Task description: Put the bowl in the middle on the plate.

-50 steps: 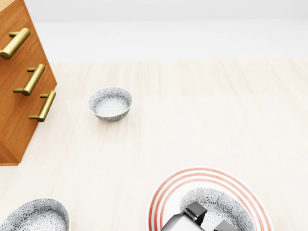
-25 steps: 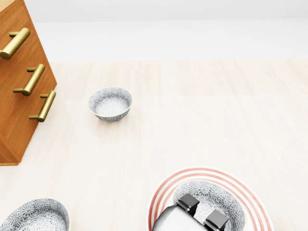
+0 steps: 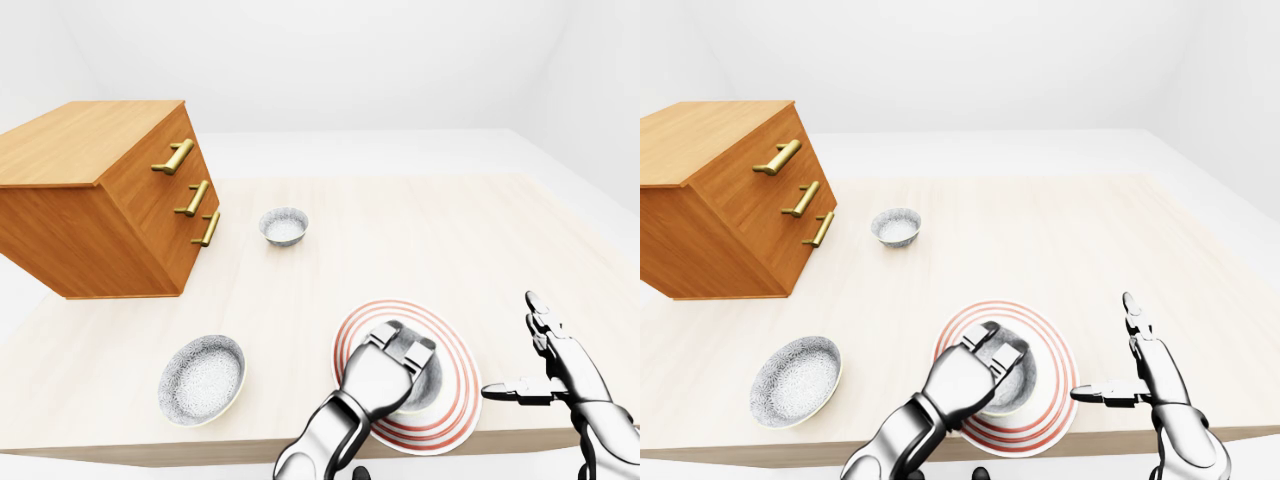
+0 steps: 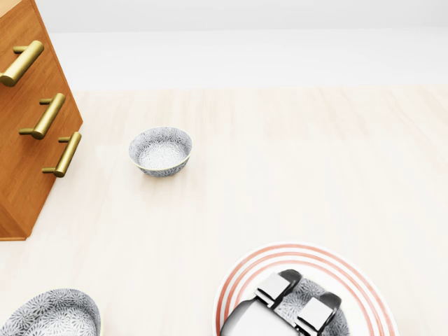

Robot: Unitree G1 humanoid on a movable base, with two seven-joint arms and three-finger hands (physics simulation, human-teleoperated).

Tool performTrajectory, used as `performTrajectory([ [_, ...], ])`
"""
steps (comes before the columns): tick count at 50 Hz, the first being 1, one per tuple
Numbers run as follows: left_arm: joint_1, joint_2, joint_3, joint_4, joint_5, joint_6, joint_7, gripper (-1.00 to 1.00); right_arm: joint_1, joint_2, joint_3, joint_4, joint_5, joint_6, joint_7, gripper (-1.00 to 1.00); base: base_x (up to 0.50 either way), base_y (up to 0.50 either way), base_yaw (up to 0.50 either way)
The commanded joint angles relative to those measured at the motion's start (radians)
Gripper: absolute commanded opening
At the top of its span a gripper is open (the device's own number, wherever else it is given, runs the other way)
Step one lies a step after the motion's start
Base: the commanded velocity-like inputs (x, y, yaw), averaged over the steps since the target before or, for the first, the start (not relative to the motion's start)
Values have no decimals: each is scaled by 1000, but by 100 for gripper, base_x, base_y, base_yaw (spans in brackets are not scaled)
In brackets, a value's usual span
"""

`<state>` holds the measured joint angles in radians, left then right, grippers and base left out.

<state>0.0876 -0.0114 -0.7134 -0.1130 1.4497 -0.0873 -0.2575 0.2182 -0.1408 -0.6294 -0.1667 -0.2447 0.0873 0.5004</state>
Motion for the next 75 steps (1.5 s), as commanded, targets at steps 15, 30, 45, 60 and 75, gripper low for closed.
performTrajectory([
  [15,-25,-10,38,39,-10,0,12,100,-1,1,-1,-7,-3,0,2,100,0,0,0],
  [30,-21,-9,53,15,-21,0,-29,100,0,0,1,-6,-3,0,2,100,0,0,0],
  [45,-13,-6,79,-71,-143,0,-205,100,-1,-2,5,14,-4,0,-2,100,0,0,0],
  [60,-67,23,244,-164,-353,0,-441,100,0,-3,8,7,-5,0,-3,100,0,0,0],
  [75,-82,26,298,-136,-338,0,-441,100,0,-3,5,12,-5,0,-2,100,0,0,0],
])
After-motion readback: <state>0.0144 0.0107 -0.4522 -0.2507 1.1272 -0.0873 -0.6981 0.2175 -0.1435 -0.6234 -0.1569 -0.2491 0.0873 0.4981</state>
